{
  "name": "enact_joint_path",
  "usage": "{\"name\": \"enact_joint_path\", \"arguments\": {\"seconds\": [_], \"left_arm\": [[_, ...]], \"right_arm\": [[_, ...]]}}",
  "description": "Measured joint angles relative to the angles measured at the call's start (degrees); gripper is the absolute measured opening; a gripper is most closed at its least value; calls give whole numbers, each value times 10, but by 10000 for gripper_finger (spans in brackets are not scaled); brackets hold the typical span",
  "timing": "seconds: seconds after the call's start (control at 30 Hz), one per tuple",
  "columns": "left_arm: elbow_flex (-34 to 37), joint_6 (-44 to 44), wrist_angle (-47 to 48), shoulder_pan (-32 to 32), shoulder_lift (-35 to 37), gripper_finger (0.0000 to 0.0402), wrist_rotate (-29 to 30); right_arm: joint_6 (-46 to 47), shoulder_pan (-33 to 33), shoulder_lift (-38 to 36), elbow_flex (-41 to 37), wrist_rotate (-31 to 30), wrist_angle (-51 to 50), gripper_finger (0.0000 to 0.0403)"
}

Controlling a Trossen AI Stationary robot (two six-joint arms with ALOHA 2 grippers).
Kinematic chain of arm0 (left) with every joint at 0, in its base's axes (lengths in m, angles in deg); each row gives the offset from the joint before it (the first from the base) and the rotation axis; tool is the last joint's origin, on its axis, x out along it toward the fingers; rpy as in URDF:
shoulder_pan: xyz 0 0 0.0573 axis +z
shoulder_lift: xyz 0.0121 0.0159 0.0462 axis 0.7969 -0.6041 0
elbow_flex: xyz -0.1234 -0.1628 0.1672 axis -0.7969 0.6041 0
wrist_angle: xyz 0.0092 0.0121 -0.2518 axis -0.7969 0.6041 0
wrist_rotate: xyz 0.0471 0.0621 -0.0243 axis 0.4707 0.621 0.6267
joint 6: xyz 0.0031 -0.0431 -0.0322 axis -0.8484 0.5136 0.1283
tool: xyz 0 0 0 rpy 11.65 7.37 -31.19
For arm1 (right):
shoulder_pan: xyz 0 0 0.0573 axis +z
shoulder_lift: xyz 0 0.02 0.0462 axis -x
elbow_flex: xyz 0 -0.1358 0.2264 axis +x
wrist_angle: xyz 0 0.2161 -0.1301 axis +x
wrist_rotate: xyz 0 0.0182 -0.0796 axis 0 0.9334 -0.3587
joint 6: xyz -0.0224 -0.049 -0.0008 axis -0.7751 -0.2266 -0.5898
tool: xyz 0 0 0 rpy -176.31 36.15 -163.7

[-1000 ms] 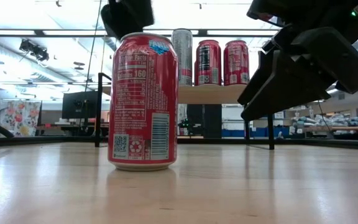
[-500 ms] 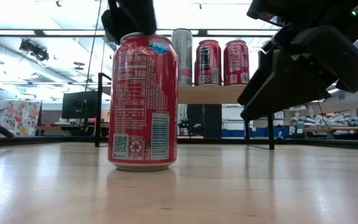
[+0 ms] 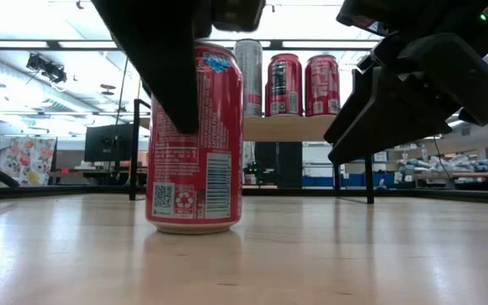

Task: Place canned beverage on shelf
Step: Put the orange soda can on the shelf

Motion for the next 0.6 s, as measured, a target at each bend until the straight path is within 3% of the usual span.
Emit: {"name": "enact_joint_path", "arguments": {"seconds": [0.1, 0.33, 0.6], "left_arm": [[0, 0, -4, 2, -2, 381, -3], [0, -18, -10, 3, 1, 300, 0], [2, -63, 76, 17, 54, 299, 29]], "right_arm": [[-1, 2, 0, 0, 0, 1, 348], [-1, 2, 0, 0, -1, 0, 348], [0, 5, 0, 0, -1, -1, 348]]}}
